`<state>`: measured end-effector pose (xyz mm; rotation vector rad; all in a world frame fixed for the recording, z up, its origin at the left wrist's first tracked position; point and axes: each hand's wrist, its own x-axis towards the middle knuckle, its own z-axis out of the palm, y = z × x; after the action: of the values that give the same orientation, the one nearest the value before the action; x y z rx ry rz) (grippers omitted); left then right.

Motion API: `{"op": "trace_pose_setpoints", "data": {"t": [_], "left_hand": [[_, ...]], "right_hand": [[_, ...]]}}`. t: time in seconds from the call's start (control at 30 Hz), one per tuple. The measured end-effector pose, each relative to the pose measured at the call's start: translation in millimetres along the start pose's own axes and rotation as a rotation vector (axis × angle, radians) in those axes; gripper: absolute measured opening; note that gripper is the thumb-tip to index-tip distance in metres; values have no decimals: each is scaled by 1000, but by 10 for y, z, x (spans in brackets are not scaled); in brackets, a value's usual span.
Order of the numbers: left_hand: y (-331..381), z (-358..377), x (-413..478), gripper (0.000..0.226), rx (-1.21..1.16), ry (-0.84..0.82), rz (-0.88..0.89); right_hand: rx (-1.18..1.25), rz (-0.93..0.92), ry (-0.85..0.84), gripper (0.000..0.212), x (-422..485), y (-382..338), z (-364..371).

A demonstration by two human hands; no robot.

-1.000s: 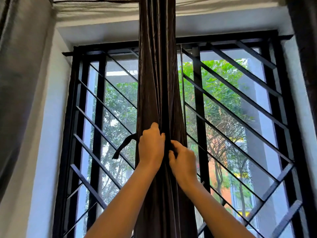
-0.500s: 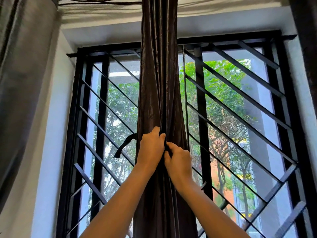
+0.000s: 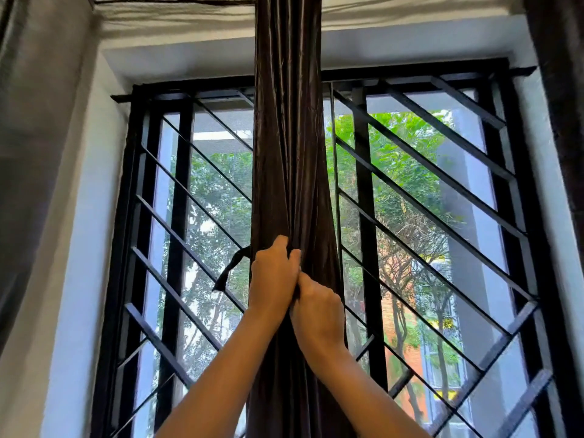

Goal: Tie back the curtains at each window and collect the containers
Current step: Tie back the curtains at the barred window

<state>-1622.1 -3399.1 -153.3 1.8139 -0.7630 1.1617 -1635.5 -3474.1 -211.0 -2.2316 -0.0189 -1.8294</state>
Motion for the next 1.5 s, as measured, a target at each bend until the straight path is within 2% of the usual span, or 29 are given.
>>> {"op": "trace_pose_setpoints", "data": {"t": [0.1,0.17,0.27,0.33,0.5,0.57,0.63,0.7,0.77,0.9,1.0,1.07,1.1,1.2,1.27,1.33,1.4,1.5], "left_hand": [[-32,11,-75,17,67,70,25],[-42,7,-124,18,89,127,38],[-16,10,-164,19,74,161,39],[4,11,-177,19,61,166,28],[-12,-26,-201,22,49,178,7],[-29,-52,-206,23,49,181,0],[-45,-77,-215,22,48,179,-7],[-60,-105,-223,21,40,173,1],[-73,-122,-221,20,45,163,10],[-105,-158,-216,19,40,165,-19],[-84,-158,-231,18,4,153,-23],[-58,-160,-238,17,-20,145,-30],[-44,-163,-241,16,-27,142,-35],[-43,-181,-251,14,-24,144,-32],[-58,-202,-251,15,-25,137,-22],[-74,-252,-237,16,-55,115,-25],[-95,-301,-222,16,-93,89,-25],[-130,-359,-191,15,-162,47,5]], "right_hand": [[180,-27,-38,29,-96,66,-32],[304,25,13,31,-151,117,-80],[332,191,136,27,-20,230,-60],[397,310,153,25,233,325,-7],[448,413,-55,63,900,404,-58],[488,438,-119,64,1041,401,-128],[490,475,-107,51,1065,354,-231],[379,466,-23,34,998,312,-311],[266,435,53,27,909,255,-408],[50,317,138,26,728,76,-621],[-151,118,209,32,618,-118,-694],[-211,7,140,41,574,-234,-694],[-192,-7,64,36,565,-265,-683],[-108,130,-122,8,587,-344,-670],[-214,112,-205,20,584,-357,-629],[-228,55,-199,32,557,-398,-600],[-117,6,-124,38,504,-456,-546],[65,106,1,37,453,-547,-467]]}}
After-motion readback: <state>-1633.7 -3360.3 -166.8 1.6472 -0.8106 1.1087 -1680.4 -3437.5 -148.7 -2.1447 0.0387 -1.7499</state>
